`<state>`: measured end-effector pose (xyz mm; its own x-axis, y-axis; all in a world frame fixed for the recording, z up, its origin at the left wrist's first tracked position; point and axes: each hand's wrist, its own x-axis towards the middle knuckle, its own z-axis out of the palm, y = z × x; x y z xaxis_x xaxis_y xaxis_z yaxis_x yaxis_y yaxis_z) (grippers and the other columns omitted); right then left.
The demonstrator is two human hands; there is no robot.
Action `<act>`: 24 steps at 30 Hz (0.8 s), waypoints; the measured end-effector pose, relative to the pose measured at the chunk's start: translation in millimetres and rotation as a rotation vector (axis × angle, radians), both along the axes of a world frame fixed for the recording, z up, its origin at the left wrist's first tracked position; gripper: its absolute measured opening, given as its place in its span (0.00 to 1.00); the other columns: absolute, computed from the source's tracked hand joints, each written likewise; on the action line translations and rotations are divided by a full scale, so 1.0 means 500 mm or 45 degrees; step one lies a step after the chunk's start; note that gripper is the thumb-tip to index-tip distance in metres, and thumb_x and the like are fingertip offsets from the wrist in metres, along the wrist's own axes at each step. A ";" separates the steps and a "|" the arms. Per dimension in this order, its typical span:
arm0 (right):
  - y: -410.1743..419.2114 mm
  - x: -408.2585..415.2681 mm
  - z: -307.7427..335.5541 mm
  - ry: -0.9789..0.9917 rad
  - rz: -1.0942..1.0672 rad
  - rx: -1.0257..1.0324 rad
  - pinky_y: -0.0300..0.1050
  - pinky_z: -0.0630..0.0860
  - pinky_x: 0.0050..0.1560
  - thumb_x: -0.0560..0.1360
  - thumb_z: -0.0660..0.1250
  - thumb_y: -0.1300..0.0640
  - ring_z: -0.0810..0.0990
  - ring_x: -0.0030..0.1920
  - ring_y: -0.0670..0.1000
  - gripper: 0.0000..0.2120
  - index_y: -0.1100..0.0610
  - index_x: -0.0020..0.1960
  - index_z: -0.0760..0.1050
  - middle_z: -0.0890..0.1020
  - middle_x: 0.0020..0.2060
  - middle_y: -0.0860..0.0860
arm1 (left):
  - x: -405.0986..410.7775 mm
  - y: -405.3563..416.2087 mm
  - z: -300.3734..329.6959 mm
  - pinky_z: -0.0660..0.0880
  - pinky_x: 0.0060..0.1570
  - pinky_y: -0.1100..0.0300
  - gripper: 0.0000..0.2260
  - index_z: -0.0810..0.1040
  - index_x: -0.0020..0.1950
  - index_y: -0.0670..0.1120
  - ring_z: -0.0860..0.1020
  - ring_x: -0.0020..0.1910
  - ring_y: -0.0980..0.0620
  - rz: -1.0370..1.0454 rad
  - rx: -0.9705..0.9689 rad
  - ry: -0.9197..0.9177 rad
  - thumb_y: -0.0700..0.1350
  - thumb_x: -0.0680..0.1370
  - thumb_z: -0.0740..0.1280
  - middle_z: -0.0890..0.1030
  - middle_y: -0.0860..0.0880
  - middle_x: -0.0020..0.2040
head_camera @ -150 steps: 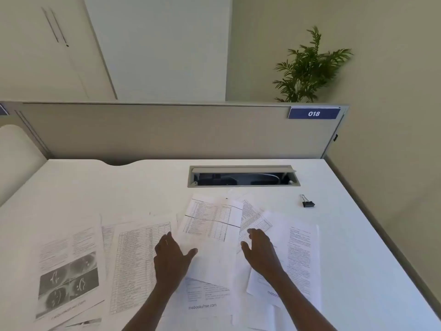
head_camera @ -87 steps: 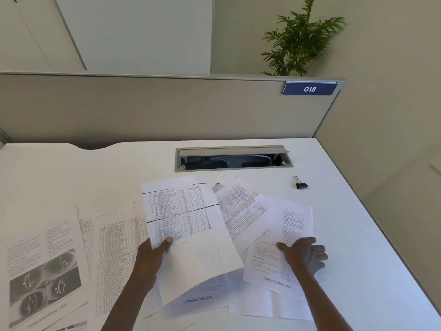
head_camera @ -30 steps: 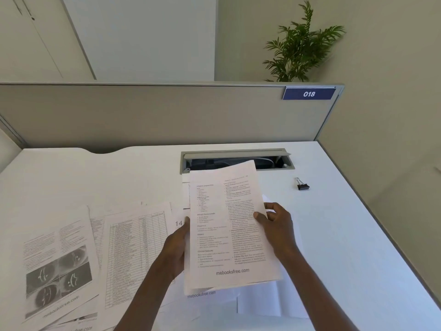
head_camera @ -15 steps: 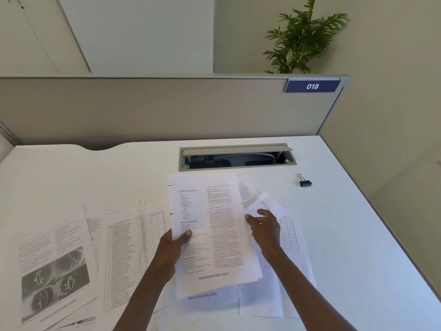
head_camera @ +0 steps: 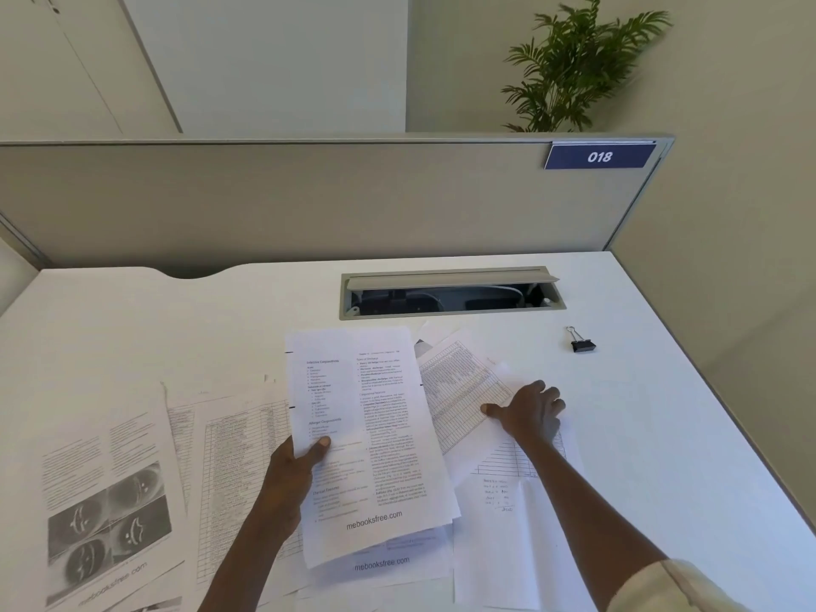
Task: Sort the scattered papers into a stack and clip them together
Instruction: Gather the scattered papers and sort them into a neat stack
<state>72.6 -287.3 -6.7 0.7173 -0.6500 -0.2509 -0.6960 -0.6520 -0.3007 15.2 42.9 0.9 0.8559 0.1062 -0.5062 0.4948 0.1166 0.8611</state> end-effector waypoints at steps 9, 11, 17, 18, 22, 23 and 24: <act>-0.013 0.041 0.005 0.120 -0.004 0.067 0.54 0.74 0.59 0.59 0.82 0.44 0.66 0.66 0.61 0.46 0.63 0.65 0.63 0.65 0.66 0.61 | 0.008 -0.003 0.002 0.80 0.50 0.42 0.09 0.81 0.58 0.46 0.84 0.50 0.40 0.006 -0.004 -0.020 0.41 0.79 0.67 0.87 0.44 0.50; -0.010 0.042 0.004 0.109 -0.018 0.056 0.50 0.74 0.58 0.58 0.83 0.44 0.67 0.65 0.60 0.46 0.64 0.64 0.62 0.65 0.65 0.63 | 0.008 -0.004 0.003 0.80 0.51 0.40 0.09 0.81 0.59 0.46 0.84 0.50 0.40 0.003 0.002 -0.023 0.41 0.79 0.67 0.87 0.44 0.51; 0.014 0.025 0.010 -0.169 -0.183 0.236 0.55 0.78 0.54 0.57 0.85 0.60 0.77 0.54 0.65 0.49 0.63 0.68 0.57 0.66 0.61 0.67 | 0.003 -0.002 0.007 0.81 0.47 0.44 0.08 0.81 0.58 0.47 0.85 0.49 0.41 -0.004 0.027 -0.035 0.41 0.80 0.67 0.87 0.45 0.49; 0.016 0.021 0.011 -0.235 -0.212 0.271 0.56 0.78 0.53 0.60 0.83 0.65 0.78 0.53 0.66 0.48 0.62 0.69 0.56 0.69 0.60 0.67 | 0.003 -0.001 0.008 0.81 0.48 0.44 0.08 0.81 0.58 0.47 0.85 0.49 0.41 -0.002 0.030 -0.036 0.41 0.80 0.67 0.87 0.45 0.49; 0.022 0.001 0.025 -0.516 -0.338 0.344 0.55 0.77 0.50 0.71 0.65 0.71 0.80 0.50 0.63 0.34 0.57 0.72 0.55 0.81 0.49 0.60 | 0.004 0.009 0.018 0.80 0.49 0.43 0.08 0.82 0.56 0.48 0.85 0.49 0.42 0.005 0.046 -0.056 0.40 0.80 0.67 0.87 0.46 0.48; 0.022 -0.002 0.033 -0.571 -0.370 0.352 0.54 0.76 0.49 0.72 0.65 0.70 0.81 0.50 0.63 0.32 0.57 0.71 0.58 0.83 0.48 0.59 | 0.005 0.012 0.020 0.80 0.50 0.43 0.08 0.82 0.56 0.48 0.85 0.49 0.42 0.010 0.053 -0.063 0.40 0.79 0.67 0.87 0.46 0.48; 0.023 -0.005 0.047 -0.619 -0.387 0.364 0.53 0.76 0.49 0.72 0.66 0.67 0.81 0.49 0.62 0.28 0.57 0.69 0.62 0.84 0.48 0.58 | 0.007 0.016 0.022 0.80 0.49 0.44 0.08 0.82 0.56 0.48 0.85 0.49 0.42 0.011 0.066 -0.073 0.40 0.79 0.67 0.87 0.46 0.48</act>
<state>69.9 -275.7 16.6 0.5867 -0.7982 -0.1368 -0.5778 -0.2942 -0.7613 18.9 50.9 11.9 0.8824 0.1383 -0.4498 0.4434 0.0754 0.8931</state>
